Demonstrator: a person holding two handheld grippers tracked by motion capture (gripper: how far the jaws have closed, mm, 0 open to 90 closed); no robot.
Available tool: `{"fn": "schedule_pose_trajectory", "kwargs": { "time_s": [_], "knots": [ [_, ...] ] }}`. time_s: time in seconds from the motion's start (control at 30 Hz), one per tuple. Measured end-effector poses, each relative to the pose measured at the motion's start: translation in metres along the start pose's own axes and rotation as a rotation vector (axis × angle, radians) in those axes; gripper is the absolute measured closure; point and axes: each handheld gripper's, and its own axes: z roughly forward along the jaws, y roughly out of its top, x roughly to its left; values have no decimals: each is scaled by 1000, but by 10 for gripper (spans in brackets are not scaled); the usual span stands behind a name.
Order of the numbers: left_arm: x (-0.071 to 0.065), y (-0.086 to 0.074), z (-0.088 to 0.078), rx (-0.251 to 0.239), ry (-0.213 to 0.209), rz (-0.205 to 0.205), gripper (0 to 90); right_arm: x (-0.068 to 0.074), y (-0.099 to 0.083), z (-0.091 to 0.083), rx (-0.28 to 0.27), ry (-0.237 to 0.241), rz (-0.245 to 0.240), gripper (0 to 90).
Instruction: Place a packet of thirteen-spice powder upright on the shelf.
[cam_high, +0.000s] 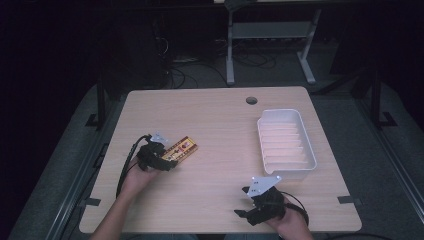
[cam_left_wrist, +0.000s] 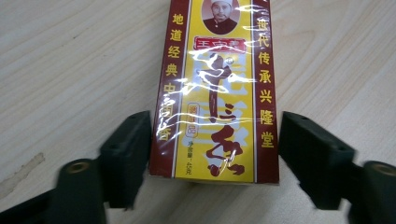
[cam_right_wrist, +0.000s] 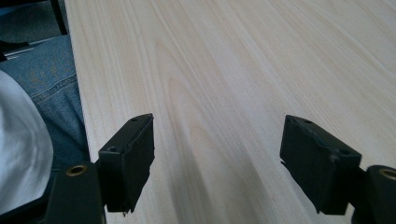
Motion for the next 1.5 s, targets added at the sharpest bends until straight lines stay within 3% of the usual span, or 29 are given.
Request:
{"fn": "schedule_pose_trajectory", "kwargs": {
  "time_s": [0.37, 0.57, 0.9, 1.27, 1.5],
  "knots": [
    [0, 0, 1, 11, 1, 8, 319, 0, 0, -1, -3, -2, -3, 254],
    [-6, 1, -2, 26, 35, 44, 327, 0, 1, -1, -9, -4, 3, 253],
    [-16, 2, -18, -24, 45, 82, 330, 0, 3, 0, -18, -2, 10, 254],
    [-45, 0, -43, -94, 31, 158, 330, -1, 12, 0, -54, 42, 88, 248],
    [-65, -10, -49, -129, 8, 187, 330, -7, 27, -4, -65, 79, 177, 175]
  ]
}}
